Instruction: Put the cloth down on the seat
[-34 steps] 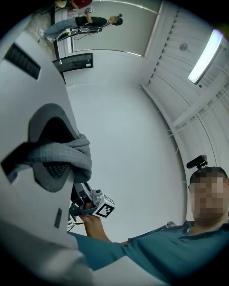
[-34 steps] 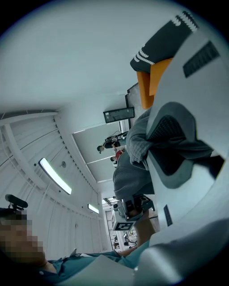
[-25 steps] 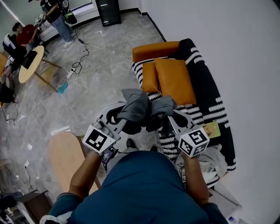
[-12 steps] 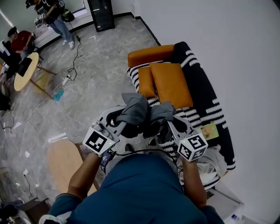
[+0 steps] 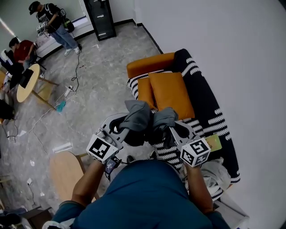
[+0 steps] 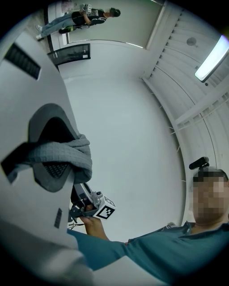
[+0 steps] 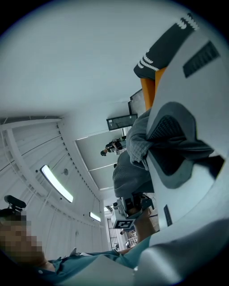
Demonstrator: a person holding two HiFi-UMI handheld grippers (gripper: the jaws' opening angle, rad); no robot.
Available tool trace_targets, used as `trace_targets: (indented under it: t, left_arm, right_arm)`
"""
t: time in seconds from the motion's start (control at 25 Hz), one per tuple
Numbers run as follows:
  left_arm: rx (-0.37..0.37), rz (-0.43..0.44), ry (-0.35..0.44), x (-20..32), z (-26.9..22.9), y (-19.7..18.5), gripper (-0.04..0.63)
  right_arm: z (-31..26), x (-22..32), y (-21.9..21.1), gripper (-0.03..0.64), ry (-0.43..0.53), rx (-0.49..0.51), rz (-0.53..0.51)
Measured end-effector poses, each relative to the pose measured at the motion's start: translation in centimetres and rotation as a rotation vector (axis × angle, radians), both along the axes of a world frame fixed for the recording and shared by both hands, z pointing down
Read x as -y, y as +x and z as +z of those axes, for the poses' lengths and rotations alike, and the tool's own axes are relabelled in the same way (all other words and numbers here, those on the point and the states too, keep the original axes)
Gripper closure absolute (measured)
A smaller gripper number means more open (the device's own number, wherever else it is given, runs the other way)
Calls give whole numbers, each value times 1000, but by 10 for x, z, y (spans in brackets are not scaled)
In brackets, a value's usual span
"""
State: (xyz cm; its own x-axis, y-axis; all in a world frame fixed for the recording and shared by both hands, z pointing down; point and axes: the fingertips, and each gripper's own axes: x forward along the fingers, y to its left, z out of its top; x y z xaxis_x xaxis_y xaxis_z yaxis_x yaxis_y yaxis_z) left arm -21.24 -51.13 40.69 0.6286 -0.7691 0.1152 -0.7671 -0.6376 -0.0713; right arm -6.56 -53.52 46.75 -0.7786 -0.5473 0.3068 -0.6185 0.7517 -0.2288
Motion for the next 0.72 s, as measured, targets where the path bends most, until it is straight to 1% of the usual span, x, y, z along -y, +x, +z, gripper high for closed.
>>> trace_targets:
  t: [0.24,0.32,0.52,0.72]
  left_arm:
    - [5,-8,-8,53,8,49,541]
    - [3,-14,-2,65,10,56,541]
    - [29,-17,-11,91,15,65,541]
    - [67,21,-37,125,26,74,541]
  right_arm:
    - [7,54,51,574,9,15,-1]
    - [9,65,59,574,13,17,0]
    - [11,87,76,574,18,27,16]
    - [11,116,91,574,31,23,58]
